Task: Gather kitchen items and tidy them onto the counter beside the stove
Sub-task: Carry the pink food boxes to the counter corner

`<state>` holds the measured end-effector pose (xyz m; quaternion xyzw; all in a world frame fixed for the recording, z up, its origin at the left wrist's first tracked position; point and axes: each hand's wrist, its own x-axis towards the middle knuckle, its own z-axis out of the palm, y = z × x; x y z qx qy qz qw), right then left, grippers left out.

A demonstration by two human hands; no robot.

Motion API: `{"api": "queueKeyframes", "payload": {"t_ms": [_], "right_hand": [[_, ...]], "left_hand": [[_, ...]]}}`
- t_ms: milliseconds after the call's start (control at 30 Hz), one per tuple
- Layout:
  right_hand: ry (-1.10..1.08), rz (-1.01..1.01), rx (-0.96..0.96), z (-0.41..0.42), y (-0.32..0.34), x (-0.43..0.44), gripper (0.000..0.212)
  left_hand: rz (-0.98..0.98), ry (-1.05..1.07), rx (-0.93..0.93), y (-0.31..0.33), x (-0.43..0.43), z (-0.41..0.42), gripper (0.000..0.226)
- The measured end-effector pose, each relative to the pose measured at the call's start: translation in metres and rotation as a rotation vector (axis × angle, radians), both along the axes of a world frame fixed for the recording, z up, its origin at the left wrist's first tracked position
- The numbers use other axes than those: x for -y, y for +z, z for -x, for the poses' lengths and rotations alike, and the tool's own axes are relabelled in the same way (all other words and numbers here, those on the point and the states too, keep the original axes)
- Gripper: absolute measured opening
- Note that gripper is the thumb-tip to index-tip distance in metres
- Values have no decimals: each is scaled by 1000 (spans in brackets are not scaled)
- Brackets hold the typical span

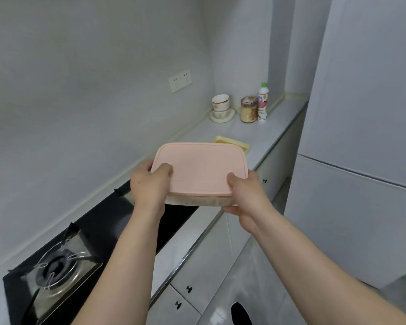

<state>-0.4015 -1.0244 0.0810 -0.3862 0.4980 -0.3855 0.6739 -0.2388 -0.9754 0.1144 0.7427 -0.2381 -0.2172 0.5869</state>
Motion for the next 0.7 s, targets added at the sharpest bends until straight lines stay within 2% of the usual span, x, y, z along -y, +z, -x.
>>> {"api": "queueKeyframes", "payload": {"t_ms": [200, 433, 500, 600, 700], "right_hand": [[-3, 17, -88, -20, -9, 124, 37], [-64, 33, -122, -33, -8, 245, 26], [-71, 45, -126, -40, -12, 279, 29], [-55, 70, -148, -58, -23, 334, 33], [-22, 89, -192, -83, -38, 393, 38]], "left_hand": [[-2, -14, -21, -17, 126, -25, 38], [-34, -46, -67, -19, 244, -47, 17], [-53, -38, -85, -22, 269, -54, 12], [-69, 2, -140, -30, 308, -69, 19], [-82, 41, -185, -39, 346, -87, 10]]}}
